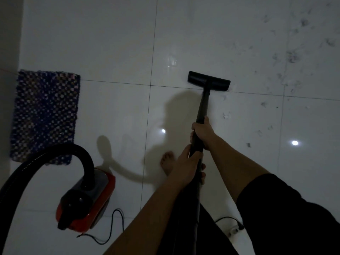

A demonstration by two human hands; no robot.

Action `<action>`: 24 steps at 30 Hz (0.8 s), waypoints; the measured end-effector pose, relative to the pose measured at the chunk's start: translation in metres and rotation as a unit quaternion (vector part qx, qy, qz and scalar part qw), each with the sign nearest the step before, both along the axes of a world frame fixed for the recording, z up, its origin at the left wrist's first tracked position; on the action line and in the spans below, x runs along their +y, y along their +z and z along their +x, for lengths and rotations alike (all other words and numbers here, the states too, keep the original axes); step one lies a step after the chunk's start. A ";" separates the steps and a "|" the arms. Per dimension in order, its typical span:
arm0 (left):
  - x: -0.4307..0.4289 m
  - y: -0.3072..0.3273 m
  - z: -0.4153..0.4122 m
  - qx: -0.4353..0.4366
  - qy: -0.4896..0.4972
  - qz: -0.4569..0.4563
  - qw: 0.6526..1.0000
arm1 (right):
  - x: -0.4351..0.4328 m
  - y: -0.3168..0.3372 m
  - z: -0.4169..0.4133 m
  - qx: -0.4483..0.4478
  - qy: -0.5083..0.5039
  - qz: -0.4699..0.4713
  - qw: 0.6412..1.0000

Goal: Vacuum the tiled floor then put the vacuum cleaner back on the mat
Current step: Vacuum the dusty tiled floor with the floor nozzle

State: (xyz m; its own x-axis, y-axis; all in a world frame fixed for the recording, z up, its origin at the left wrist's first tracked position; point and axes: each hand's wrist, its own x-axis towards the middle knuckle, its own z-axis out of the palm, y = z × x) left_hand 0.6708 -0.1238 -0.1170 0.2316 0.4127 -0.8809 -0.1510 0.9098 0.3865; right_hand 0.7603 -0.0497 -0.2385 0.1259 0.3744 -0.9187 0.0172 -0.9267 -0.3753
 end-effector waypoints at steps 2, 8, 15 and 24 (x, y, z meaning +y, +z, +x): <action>-0.004 0.001 0.008 0.003 -0.004 0.003 1.000 | -0.004 0.002 0.009 0.006 -0.006 0.003 1.000; -0.015 0.003 0.044 -0.008 -0.029 -0.003 1.000 | -0.019 0.002 0.050 -0.006 -0.028 0.006 1.000; -0.028 0.006 0.067 -0.012 -0.041 -0.010 0.999 | -0.037 0.006 0.077 -0.003 -0.049 0.000 0.999; -0.034 0.008 0.052 -0.010 -0.004 -0.012 1.000 | -0.038 0.003 0.051 0.010 -0.006 -0.014 1.000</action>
